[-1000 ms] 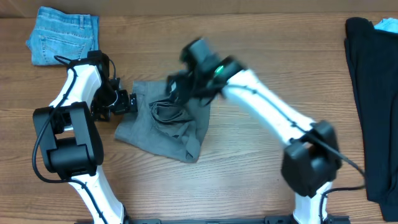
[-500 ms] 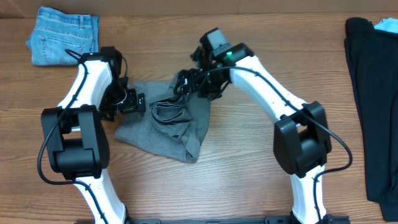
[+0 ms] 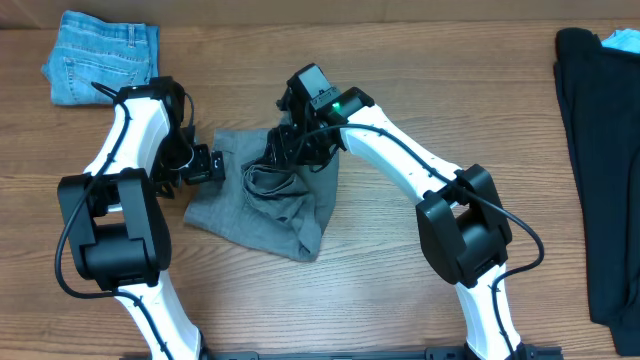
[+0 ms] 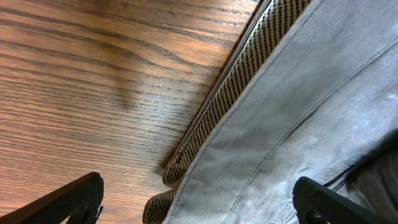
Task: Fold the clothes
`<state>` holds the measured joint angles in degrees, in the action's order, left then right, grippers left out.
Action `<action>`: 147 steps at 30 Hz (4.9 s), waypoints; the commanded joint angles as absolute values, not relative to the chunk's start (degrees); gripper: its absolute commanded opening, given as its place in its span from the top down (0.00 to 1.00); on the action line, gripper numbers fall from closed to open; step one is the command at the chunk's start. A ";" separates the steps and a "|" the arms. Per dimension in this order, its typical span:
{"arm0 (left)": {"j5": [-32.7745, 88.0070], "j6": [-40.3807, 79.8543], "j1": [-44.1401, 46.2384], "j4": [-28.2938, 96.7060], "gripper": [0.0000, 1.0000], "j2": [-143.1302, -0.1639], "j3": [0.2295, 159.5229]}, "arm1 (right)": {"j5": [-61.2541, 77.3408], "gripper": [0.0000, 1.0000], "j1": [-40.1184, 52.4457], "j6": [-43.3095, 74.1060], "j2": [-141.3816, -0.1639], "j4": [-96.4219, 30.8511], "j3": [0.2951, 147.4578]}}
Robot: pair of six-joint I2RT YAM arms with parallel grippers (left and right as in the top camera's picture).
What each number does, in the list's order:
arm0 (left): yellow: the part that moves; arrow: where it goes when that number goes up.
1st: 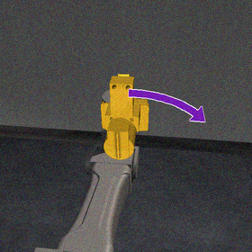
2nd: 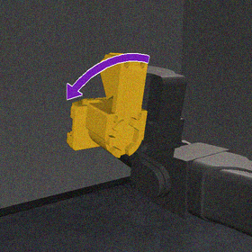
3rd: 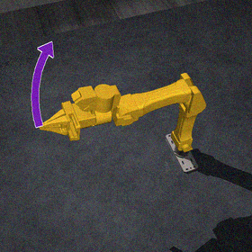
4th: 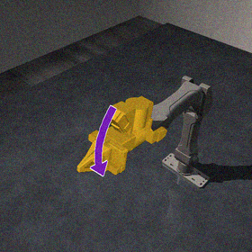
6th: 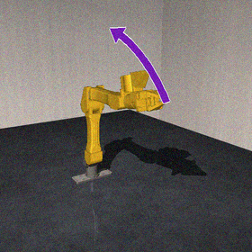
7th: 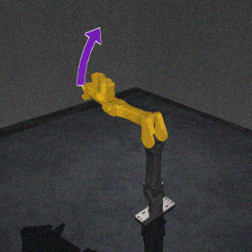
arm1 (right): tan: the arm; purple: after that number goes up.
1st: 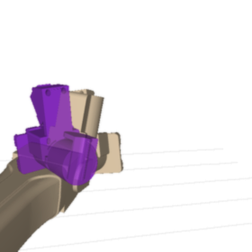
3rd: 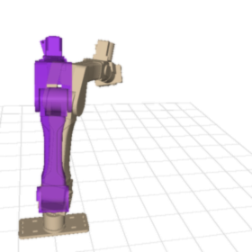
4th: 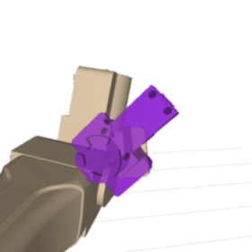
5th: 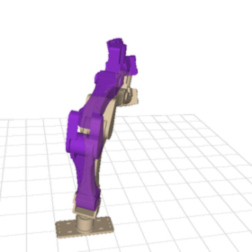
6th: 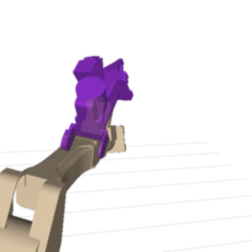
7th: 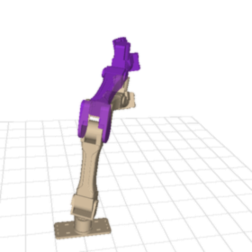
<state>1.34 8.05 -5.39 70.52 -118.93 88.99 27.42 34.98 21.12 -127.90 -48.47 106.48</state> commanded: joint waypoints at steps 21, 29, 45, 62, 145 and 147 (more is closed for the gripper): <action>14.44 -14.76 15.73 47.81 0.00 -111.35 90.28 | 29.45 0.08 -2.39 11.94 -120.38 -72.01 118.56; 4.58 -14.57 17.39 50.81 0.27 -117.62 90.28 | 28.97 0.08 -2.52 10.17 -120.38 -73.63 118.48; -34.92 0.01 15.09 42.72 0.96 -117.62 90.28 | 27.03 0.09 -2.48 10.22 -120.51 -70.81 110.83; 8.19 -3.18 8.56 68.53 0.16 -116.29 109.91 | 27.05 0.09 -2.20 10.22 -120.51 -71.07 110.85; -13.47 19.27 -7.90 91.37 0.00 -124.36 107.31 | 44.97 0.87 41.82 27.88 -120.57 -40.53 84.29; -13.47 19.27 -7.90 91.42 0.00 -124.36 107.31 | 46.65 0.88 41.95 29.54 -120.66 -36.32 81.17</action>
